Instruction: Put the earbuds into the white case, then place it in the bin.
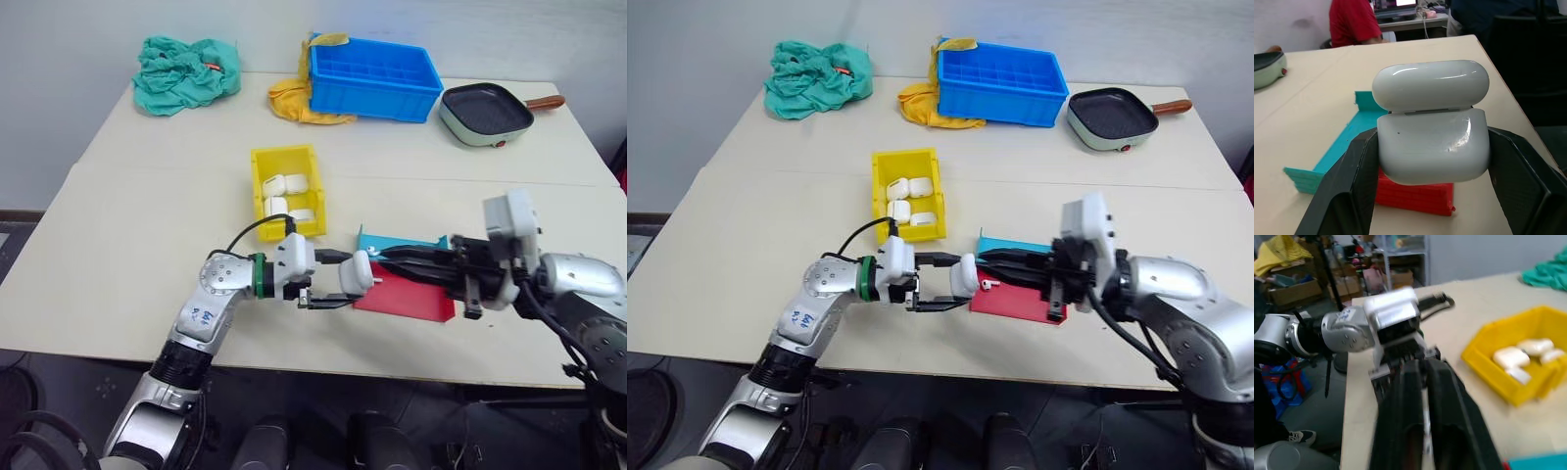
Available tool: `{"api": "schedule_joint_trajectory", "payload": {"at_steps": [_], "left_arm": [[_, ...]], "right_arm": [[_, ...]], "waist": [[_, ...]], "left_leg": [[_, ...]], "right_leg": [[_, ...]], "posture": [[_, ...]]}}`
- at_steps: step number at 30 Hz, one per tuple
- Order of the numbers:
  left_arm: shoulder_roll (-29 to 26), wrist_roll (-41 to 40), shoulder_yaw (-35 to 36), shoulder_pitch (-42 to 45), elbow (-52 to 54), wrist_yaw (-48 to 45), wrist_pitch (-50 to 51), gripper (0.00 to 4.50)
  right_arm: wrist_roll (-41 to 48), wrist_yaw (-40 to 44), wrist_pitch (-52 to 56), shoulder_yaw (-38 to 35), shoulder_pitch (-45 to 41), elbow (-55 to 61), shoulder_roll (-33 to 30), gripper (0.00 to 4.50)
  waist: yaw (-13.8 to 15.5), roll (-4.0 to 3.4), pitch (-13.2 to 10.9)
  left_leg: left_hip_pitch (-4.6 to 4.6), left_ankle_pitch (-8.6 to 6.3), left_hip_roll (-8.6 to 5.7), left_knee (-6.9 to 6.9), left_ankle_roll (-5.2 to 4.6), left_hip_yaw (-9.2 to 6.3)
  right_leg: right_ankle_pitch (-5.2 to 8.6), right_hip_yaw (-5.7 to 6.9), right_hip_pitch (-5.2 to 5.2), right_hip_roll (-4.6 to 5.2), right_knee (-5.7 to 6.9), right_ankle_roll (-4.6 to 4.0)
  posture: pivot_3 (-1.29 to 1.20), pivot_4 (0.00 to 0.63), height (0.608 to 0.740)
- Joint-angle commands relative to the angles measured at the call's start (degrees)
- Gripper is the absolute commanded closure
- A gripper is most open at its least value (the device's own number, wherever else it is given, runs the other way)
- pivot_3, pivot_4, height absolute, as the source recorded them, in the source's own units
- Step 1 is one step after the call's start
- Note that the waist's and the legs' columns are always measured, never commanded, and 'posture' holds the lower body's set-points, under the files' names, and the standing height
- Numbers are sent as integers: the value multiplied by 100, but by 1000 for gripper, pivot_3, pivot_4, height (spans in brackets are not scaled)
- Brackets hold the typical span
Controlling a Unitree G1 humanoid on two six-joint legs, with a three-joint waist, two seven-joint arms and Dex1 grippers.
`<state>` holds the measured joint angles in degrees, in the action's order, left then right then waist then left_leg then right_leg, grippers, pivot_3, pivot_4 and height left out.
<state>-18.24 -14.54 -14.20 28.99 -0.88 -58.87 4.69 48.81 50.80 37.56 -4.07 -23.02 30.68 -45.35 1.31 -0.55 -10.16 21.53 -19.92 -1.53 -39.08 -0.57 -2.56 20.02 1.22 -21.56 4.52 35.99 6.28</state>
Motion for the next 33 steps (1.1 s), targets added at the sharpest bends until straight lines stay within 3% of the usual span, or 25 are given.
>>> {"api": "schedule_joint_trajectory", "payload": {"at_steps": [1,8,12,17,20,24,28,31,33], "left_arm": [[-1,-20,60,121,220,29,-123,1679],[-151,-177,264,51,279,-124,-395,1679],[-295,-274,476,-181,422,-111,-490,1679],[-301,-857,1241,-483,854,683,352,1679],[-458,-977,1727,-449,1083,1335,1008,1679],[-544,-950,2171,-89,1087,2307,1809,1679],[-579,-543,1997,632,603,3009,2589,1679],[-374,-411,1800,1431,-395,2993,2559,1679],[-308,-234,1711,1758,-972,3005,2391,1679]], "right_arm": [[-492,98,-148,389,-111,-67,2,4470],[-1068,519,-555,333,586,-363,-233,4470],[-777,404,-372,-589,1380,-393,-413,4470],[-55,277,-882,-2203,2565,-66,307,4470],[-185,410,-1481,-2992,3525,238,767,3913],[-539,16,-2525,-3483,3794,546,1445,2592],[-915,-86,-3094,-3209,3926,777,1755,1203],[-1107,1,-3366,-2827,3962,775,1814,212],[-1197,-13,-3483,-2685,3940,685,1807,32]], "waist": [[19,0,0],[25,0,0],[19,0,0],[16,2,-1],[31,1,0],[-6,2,-1],[16,7,0],[17,8,0],[11,9,0]], "left_leg": [[0,0,0,1,0,-2],[3,-2,-9,2,-4,-4],[3,-2,-9,1,-4,-6],[2,-2,-1,4,-2,-4],[0,0,0,0,1,-3],[-16,0,-8,-1,-1,14],[-27,2,-8,0,4,11],[-27,4,-14,1,5,9],[-26,3,-21,1,4,10]], "right_leg": [[0,1,0,0,0,0],[0,3,0,6,1,0],[0,4,1,7,4,0],[0,4,2,2,5,0],[0,1,3,1,11,0],[-1,-18,7,3,51,2],[-1,-21,6,0,51,3],[-1,-20,3,-1,69,3],[-1,-19,0,1,84,3]], "posture": [[0,150,740],[0,150,740],[0,150,740],[0,150,740],[0,150,740],[0,150,740],[0,150,740],[0,150,740],[0,150,740]]}}
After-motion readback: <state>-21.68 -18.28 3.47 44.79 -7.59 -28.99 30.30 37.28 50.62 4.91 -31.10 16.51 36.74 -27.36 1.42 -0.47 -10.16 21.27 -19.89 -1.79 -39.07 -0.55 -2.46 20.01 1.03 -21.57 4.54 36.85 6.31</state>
